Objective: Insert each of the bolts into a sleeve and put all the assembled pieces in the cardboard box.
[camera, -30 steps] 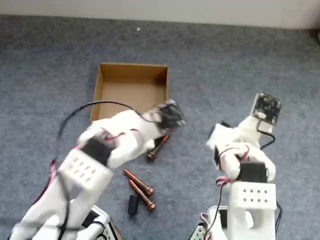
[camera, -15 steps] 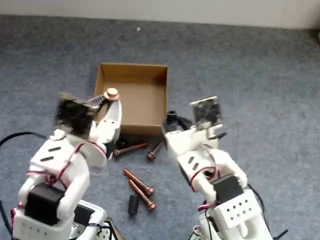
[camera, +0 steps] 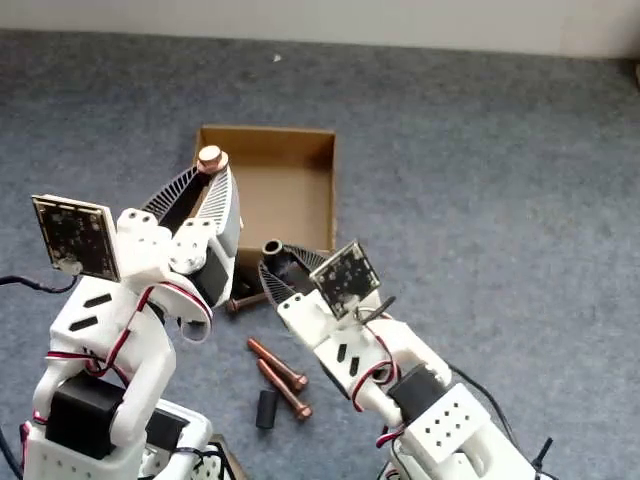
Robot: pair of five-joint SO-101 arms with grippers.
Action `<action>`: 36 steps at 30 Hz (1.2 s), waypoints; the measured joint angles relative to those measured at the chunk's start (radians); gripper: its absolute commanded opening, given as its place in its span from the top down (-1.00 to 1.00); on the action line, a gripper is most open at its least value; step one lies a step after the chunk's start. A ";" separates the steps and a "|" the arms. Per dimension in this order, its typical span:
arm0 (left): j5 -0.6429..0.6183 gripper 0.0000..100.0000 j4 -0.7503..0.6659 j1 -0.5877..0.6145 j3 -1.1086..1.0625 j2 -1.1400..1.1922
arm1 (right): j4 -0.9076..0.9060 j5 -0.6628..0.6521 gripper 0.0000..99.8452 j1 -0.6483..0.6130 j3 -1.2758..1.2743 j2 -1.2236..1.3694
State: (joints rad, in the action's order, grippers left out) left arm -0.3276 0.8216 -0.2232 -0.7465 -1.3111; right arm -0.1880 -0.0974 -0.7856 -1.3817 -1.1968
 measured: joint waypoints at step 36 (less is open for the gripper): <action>-0.015 0.99 -0.181 -0.091 -0.265 -0.014 | 0.104 0.000 0.99 -0.003 -0.018 0.000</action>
State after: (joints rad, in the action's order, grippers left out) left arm -0.3429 0.6406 -0.3138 -1.0119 -1.3249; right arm -0.0836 -0.0974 -0.7887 -1.4001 -1.1968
